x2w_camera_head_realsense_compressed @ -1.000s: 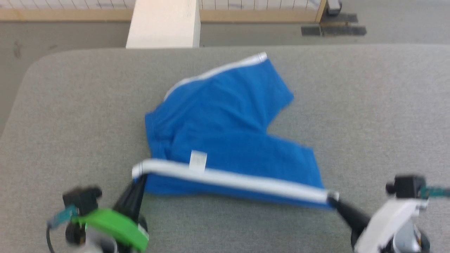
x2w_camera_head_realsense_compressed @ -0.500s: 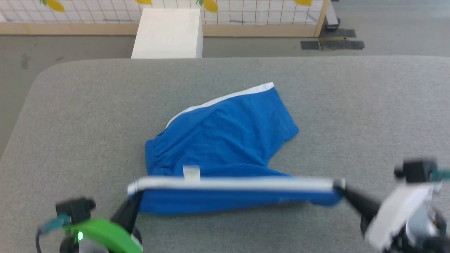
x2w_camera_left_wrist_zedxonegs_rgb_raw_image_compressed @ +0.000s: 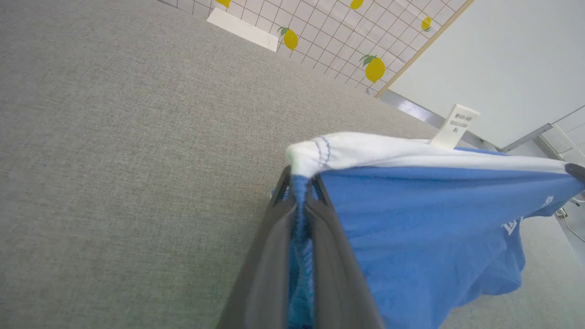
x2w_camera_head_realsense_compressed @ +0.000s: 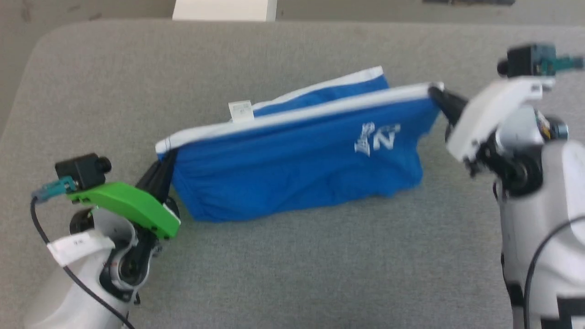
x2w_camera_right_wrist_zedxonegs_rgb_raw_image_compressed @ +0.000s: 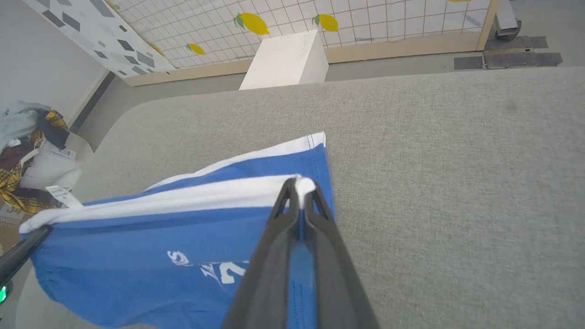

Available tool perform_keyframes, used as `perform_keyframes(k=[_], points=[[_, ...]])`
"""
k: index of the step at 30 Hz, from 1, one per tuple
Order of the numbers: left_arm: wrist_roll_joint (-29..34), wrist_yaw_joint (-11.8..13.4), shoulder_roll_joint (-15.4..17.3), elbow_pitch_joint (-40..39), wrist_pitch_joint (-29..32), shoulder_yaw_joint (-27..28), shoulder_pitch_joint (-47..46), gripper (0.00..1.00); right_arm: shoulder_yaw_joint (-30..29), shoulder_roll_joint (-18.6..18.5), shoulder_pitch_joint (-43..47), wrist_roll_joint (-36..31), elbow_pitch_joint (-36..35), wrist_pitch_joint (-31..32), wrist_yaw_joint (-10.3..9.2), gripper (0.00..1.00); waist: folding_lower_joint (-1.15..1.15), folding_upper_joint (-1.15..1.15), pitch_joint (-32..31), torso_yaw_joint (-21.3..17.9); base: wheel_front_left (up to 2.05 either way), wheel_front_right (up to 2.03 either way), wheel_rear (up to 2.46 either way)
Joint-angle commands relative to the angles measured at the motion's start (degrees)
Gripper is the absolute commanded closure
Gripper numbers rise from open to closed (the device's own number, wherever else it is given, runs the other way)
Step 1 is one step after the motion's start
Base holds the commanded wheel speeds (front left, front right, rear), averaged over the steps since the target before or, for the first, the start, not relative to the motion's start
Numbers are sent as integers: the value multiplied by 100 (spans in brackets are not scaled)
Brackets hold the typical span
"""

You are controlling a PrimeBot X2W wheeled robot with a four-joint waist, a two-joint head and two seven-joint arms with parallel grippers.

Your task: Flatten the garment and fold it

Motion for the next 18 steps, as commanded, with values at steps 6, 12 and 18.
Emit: perform_keyframes(k=[6, 12, 18], points=[[-10, -154, -4, 254, -1, 71, -497, 100, 39, -57, -1291, -567, 1314, -474, -13, 100, 0, 0, 890, 312, 0, 0, 0], [-31, -251, -68, 392, 18, 75, -780, 100, 94, -57, -2028, -899, 2149, -743, -13, 100, 0, 0, 1210, 405, 0, 0, 0], [-51, -365, -146, 568, 22, 31, -929, 100, 157, -57, -2524, -1355, 2791, -861, -13, 100, 0, 0, 1464, 476, 0, 0, 0]])
